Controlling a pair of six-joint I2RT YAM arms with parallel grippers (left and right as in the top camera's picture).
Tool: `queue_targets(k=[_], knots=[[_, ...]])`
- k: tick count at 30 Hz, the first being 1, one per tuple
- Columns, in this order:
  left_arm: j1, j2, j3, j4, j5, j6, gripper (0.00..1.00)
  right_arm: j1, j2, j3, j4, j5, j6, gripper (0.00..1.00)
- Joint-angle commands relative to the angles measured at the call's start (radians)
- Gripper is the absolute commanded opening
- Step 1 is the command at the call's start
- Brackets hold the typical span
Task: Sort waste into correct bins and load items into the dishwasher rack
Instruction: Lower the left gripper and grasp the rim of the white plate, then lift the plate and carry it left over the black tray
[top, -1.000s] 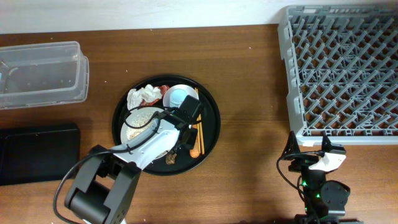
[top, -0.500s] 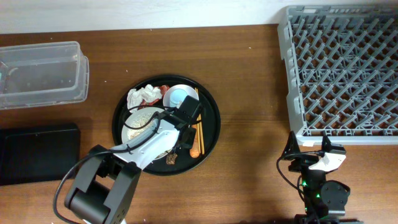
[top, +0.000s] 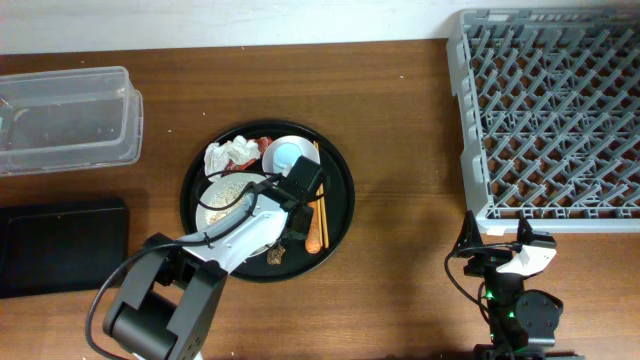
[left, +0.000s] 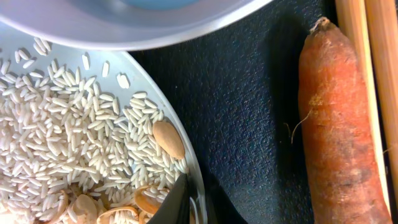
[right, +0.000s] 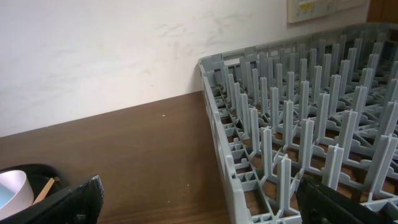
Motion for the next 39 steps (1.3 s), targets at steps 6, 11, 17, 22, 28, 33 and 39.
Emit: queue_targets(k=[6, 11, 17, 22, 28, 33, 39], knots=[[-0.002, 0.006, -0.024, 0.003, 0.035, -0.003, 0.01, 0.006, -0.006, -0.020, 0.001, 0.009, 0.005, 0.99], [-0.002, 0.005, 0.068, -0.097, 0.033, -0.003, 0.01, 0.006, -0.006, -0.020, 0.001, 0.009, 0.005, 0.98], [-0.002, 0.005, 0.131, -0.167, -0.027, -0.003, 0.01, 0.006, -0.006, -0.020, 0.001, 0.009, 0.005, 0.98], [-0.002, 0.005, 0.189, -0.254, -0.093, -0.003, 0.01, 0.006, -0.006, -0.020, 0.001, 0.009, 0.005, 0.98], [-0.002, 0.005, 0.253, -0.317, -0.123, -0.003, 0.01, 0.006, -0.006, -0.020, 0.001, 0.009, 0.005, 0.98], [-0.002, 0.005, 0.289, -0.375, -0.177, -0.018, 0.01, 0.006, -0.006, -0.020, 0.001, 0.009, 0.005, 0.98], [0.037, 0.005, 0.423, -0.461, -0.197, -0.026, 0.01, 0.006, -0.006, -0.020, 0.001, 0.009, 0.005, 0.98]])
